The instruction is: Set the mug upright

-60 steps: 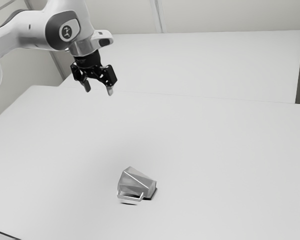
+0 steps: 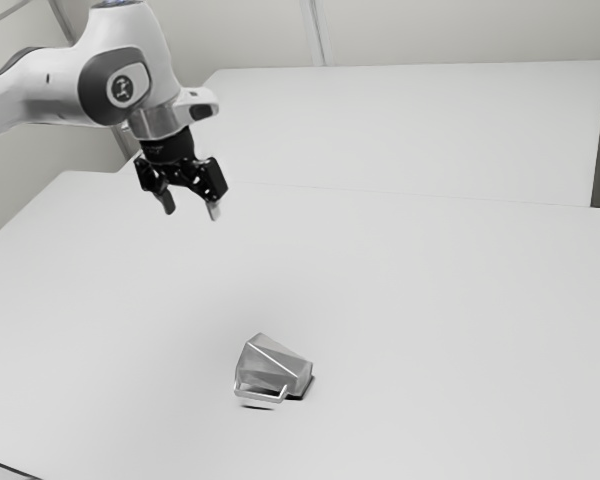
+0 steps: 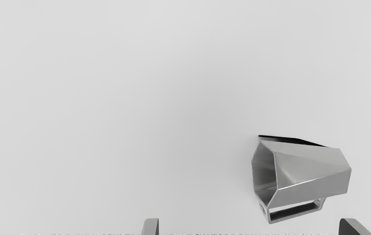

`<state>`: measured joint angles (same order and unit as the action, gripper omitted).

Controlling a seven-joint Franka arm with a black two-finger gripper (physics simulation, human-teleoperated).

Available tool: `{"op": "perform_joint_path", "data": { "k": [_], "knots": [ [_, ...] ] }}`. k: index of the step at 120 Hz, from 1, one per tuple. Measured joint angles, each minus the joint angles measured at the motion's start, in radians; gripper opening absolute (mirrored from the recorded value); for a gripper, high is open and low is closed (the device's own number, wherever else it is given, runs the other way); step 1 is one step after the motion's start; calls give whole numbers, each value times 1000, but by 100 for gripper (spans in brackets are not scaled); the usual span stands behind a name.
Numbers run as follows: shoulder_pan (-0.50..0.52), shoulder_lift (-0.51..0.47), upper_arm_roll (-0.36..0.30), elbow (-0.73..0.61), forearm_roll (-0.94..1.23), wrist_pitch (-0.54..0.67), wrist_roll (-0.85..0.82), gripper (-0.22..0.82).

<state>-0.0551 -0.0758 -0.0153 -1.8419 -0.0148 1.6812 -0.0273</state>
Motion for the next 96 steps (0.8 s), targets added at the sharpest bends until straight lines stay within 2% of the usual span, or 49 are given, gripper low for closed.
{"op": "perform_joint_path", "data": {
  "k": [45,96],
  "knots": [
    [29,-94,0,-254,-112,107,34,60],
    [27,-115,-3,-433,-270,275,109,60]
  ]
}}
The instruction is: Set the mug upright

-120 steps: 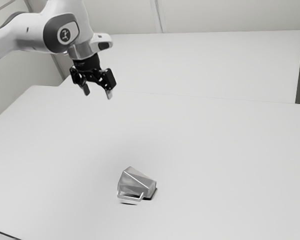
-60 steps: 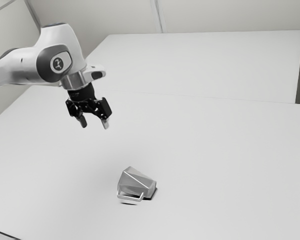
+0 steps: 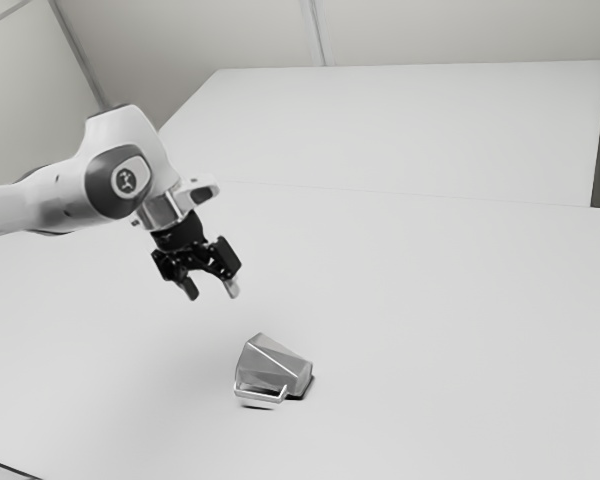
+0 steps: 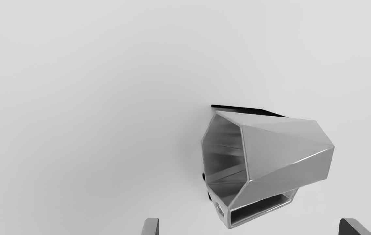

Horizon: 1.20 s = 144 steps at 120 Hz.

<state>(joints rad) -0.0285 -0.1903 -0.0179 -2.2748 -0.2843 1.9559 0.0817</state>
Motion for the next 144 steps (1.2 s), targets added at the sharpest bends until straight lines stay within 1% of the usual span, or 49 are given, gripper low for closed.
{"op": "perform_joint_path", "data": {
  "k": [18,52,105,144],
  "knots": [
    [2,4,-1,-89,-99,77,48,60],
    [1,35,-1,-159,-264,157,143,60],
    [-1,101,-1,-229,-551,223,346,60],
    [1,111,-2,-281,-779,246,538,60]
  ]
}}
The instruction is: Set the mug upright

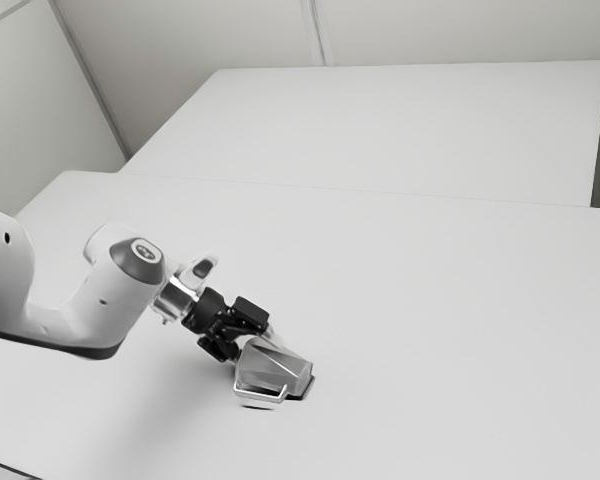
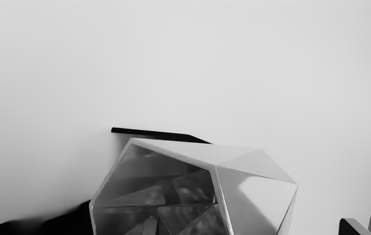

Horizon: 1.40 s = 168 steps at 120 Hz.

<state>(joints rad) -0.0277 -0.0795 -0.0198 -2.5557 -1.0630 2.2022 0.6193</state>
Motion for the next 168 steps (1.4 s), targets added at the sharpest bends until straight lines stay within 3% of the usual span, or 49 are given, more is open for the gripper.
{"op": "perform_joint_path", "data": {
  "k": [15,47,64,97,112,147,168],
  "knots": [
    [0,0,0,-7,-66,-4,65,55],
    [-1,-2,0,-8,-124,-18,165,8],
    [-7,-8,-1,-8,-128,-18,202,-5],
    [-22,-98,-5,-1,-129,-22,246,-13],
    [-21,-122,-46,86,-71,-32,237,-14],
    [-15,-145,-61,282,487,-148,47,-14],
    [-4,-156,-61,305,828,-225,-108,-14]
  ]
}}
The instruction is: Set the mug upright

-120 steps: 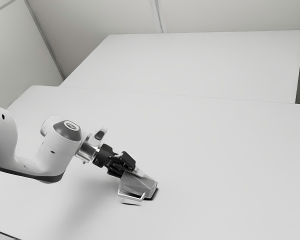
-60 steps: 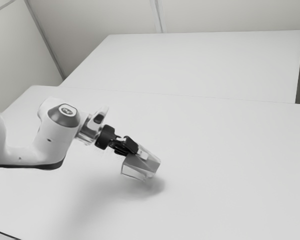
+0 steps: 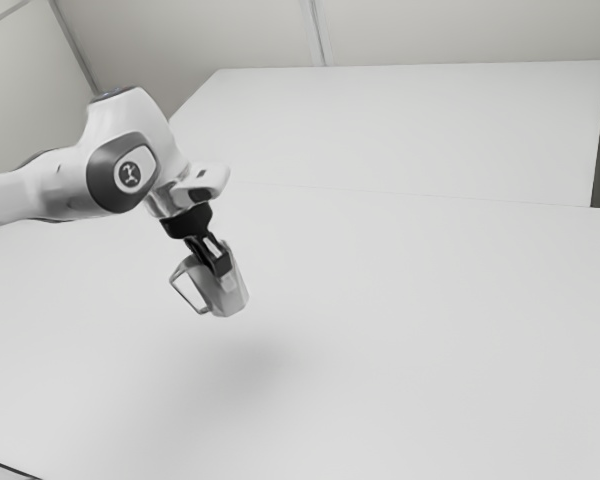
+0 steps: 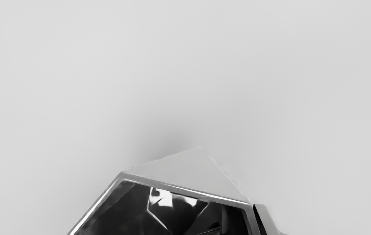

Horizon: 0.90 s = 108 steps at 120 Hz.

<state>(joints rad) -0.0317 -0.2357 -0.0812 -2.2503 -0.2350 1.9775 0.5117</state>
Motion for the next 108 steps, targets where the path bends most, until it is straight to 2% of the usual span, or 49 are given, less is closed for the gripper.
{"op": "perform_joint_path", "data": {
  "k": [18,36,71,108],
  "knots": [
    [-1,1,1,-18,205,6,-109,-14],
    [2,-2,1,-104,307,112,-197,-14],
    [11,0,3,-230,348,364,-319,-14],
    [23,75,3,-242,344,484,-401,-16]
  ]
}}
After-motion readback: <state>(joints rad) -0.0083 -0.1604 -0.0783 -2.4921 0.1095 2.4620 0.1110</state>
